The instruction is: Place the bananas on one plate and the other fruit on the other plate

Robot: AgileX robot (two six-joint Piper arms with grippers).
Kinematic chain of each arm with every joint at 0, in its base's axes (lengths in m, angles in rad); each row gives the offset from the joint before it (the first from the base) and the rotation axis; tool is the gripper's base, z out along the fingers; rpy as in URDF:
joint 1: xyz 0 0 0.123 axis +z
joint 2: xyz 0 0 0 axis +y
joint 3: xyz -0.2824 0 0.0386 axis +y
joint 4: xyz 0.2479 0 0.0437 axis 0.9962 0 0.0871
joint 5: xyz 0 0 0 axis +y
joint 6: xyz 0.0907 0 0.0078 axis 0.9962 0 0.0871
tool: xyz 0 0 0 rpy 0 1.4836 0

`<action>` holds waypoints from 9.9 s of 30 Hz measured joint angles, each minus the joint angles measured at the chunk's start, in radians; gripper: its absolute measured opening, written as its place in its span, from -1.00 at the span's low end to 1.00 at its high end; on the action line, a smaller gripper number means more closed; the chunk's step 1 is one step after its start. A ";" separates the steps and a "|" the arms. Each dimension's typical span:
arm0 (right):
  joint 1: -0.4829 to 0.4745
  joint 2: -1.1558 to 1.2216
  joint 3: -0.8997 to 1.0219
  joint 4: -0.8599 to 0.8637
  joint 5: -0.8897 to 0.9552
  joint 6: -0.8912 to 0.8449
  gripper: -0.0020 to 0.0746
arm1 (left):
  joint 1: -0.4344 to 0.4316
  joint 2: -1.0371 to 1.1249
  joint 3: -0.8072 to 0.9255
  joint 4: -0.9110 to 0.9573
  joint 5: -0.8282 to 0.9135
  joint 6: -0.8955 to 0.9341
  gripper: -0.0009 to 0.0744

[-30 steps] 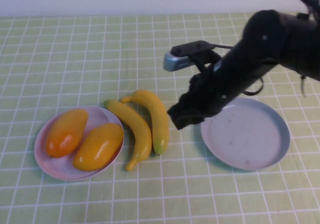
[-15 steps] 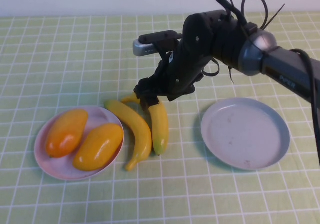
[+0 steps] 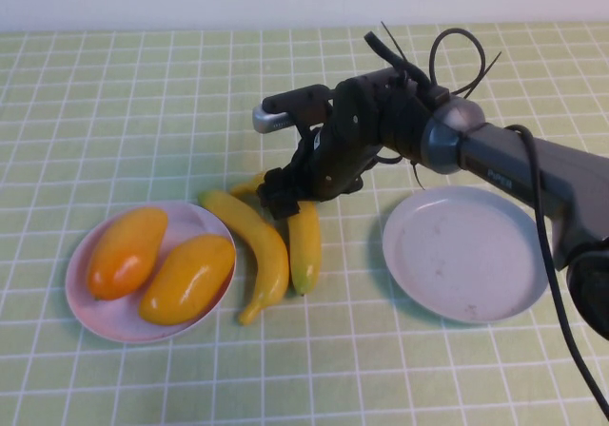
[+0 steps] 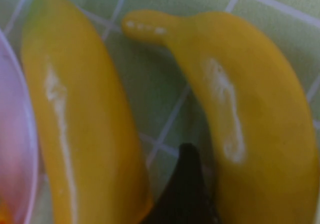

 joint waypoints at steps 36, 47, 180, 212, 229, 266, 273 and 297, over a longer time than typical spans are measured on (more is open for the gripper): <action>-0.188 -0.551 0.509 -0.116 0.140 0.215 -0.11 | 0.000 0.000 0.000 0.000 0.000 0.000 -0.97; -0.296 -0.568 0.790 -0.099 -0.113 0.233 -0.11 | 0.000 0.000 0.000 0.000 0.000 0.000 -0.97; -0.130 -0.473 0.670 -0.251 0.067 0.220 -0.13 | 0.000 0.000 0.000 0.000 0.000 0.000 -0.97; -0.082 -1.133 1.012 -0.157 0.150 0.181 -0.98 | 0.000 0.000 0.000 0.000 0.000 0.000 -0.97; -0.083 -1.251 1.145 -0.042 0.028 0.086 -0.99 | 0.000 0.000 0.000 0.000 0.000 0.000 -0.97; -0.620 -2.323 2.015 -0.024 -0.473 -0.048 -0.99 | 0.000 0.000 0.000 0.007 0.000 -0.002 -0.97; -0.620 -2.323 2.015 -0.024 -0.446 -0.048 -0.99 | 0.000 0.000 0.000 0.007 0.000 -0.002 -0.97; -0.620 -2.323 2.015 -0.024 -0.441 -0.048 -0.99 | 0.000 0.000 0.000 0.007 0.000 -0.002 -0.97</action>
